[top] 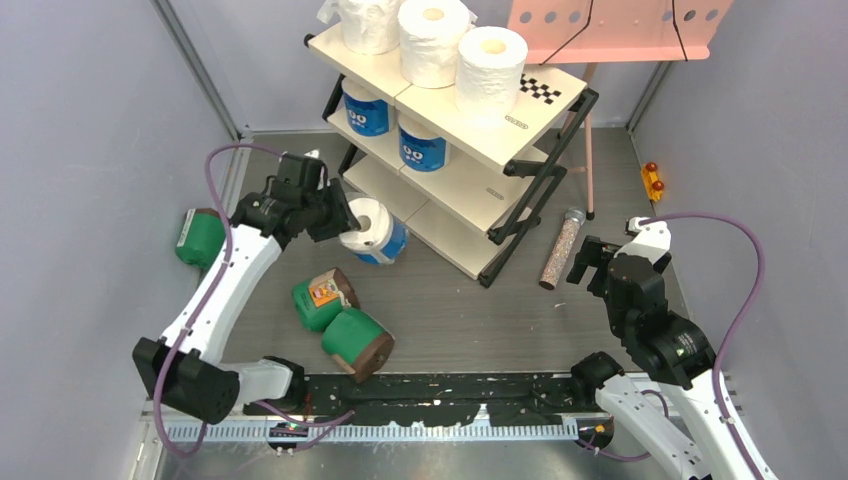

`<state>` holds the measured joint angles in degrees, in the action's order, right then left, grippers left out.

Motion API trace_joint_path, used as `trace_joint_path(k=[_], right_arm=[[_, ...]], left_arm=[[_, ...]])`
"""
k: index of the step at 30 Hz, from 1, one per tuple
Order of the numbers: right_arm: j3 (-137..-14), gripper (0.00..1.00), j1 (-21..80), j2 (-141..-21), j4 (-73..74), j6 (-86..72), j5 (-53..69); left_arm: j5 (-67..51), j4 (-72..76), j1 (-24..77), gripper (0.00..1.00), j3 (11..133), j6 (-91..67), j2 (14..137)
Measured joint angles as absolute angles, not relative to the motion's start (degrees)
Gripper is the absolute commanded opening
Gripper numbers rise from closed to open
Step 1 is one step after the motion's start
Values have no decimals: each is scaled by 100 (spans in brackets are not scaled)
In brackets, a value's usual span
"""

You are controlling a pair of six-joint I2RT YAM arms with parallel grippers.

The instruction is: Place and organize the paper towels onto the shelf

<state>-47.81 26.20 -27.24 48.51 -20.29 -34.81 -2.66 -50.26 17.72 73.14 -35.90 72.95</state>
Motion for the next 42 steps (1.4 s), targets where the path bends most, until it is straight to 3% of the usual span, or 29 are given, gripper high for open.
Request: trace_joint_path(k=[13,34,42], right_arm=[[-4783,95,2620,-2644,4893,-2078,-3531],[-4783,95,2620,-2508,4901,-2110,-3570],[-4783,95,2620,-2508,4901,-2110,-3570]], left_arm=[[694,-5500,3649,0,8661,-4895,6875],[1162,-4906,4410,1,9780,-5487,8348],[1291,-4580,4543,8,10060,-5658,8519]])
